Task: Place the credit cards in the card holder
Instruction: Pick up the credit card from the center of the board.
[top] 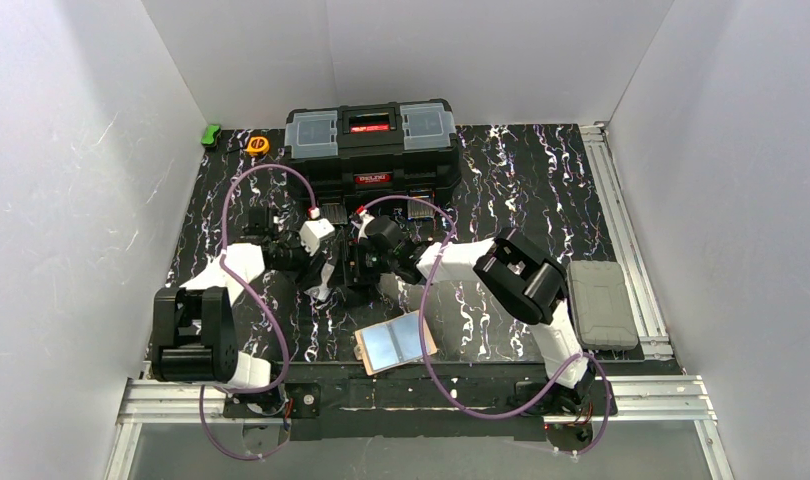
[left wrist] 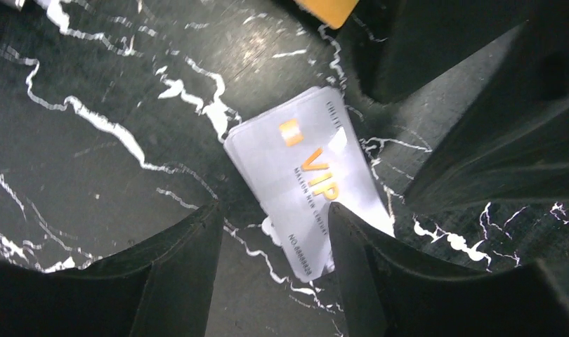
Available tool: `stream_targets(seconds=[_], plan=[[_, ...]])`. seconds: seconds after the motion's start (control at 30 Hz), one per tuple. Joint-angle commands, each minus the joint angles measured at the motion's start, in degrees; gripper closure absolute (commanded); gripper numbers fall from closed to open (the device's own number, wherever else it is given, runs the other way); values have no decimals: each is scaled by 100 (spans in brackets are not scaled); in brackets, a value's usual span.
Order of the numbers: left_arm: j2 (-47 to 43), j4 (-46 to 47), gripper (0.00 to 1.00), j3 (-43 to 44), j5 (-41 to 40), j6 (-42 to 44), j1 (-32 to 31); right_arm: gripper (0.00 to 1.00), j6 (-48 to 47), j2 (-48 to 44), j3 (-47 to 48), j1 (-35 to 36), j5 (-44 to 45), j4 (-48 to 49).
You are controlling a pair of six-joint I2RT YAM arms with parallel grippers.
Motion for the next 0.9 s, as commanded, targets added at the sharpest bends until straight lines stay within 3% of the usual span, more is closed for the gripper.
stream_targets(seconds=[0.0, 0.2, 0.4, 0.63, 0.87], plan=[[-39, -106, 45, -273, -336, 388, -314, 30, 154, 214, 322, -3, -127, 285], [-120, -254, 45, -222, -296, 353, -347, 31, 289, 264, 314, -38, -175, 349], [-78, -720, 44, 401, 203, 161, 366, 31, 459, 144, -45, -126, -171, 651], [224, -394, 44, 528, 256, -384, 446, 32, 554, 152, -132, -180, -249, 788], [327, -197, 44, 336, -32, -175, 370, 32, 617, 219, -91, -200, -316, 838]])
